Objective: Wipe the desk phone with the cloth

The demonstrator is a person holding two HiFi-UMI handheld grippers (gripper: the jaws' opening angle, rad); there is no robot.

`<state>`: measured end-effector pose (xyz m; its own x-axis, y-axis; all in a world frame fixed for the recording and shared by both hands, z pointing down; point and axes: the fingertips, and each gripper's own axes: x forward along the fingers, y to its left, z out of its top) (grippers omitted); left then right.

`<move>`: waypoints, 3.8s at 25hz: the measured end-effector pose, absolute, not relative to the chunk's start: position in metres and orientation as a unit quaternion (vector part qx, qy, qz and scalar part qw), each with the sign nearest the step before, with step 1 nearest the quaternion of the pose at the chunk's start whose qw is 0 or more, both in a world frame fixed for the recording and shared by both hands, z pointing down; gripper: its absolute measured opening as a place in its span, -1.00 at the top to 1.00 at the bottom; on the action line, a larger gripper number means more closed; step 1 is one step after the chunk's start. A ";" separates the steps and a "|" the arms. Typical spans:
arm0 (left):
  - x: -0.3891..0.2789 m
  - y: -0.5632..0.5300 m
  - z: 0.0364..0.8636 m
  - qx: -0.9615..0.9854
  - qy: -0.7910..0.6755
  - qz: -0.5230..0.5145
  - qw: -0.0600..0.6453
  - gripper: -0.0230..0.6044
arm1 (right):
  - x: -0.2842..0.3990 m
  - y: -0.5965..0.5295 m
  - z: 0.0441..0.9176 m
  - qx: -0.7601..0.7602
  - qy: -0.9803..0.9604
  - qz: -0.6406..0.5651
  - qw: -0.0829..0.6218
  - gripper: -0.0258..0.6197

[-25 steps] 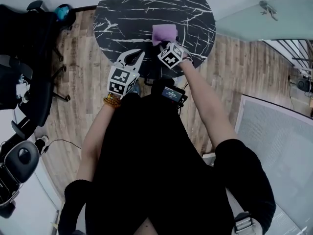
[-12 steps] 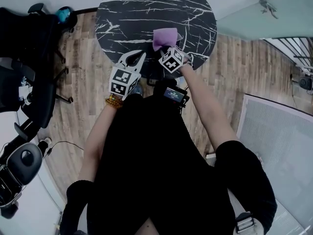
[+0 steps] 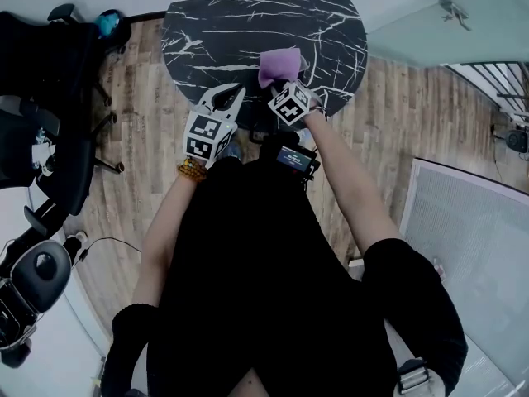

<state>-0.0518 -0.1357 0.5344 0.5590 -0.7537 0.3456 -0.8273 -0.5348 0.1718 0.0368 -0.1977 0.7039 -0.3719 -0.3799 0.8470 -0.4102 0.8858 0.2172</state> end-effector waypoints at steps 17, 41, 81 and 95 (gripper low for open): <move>-0.050 -0.132 0.536 0.869 -0.453 0.114 0.164 0.86 | 0.036 -0.154 0.724 0.209 -0.829 0.039 0.517 0.77; -0.047 -0.126 0.540 0.868 -0.453 0.113 0.169 0.86 | 0.040 -0.103 0.750 0.174 -0.823 0.106 0.530 0.77; -0.051 -0.121 0.546 0.858 -0.464 0.121 0.185 0.86 | 0.073 -0.282 0.627 0.281 -0.810 -0.139 0.496 0.76; -0.055 -0.119 0.552 0.854 -0.466 0.122 0.194 0.86 | 0.070 -0.262 0.680 0.259 -0.800 -0.065 0.537 0.76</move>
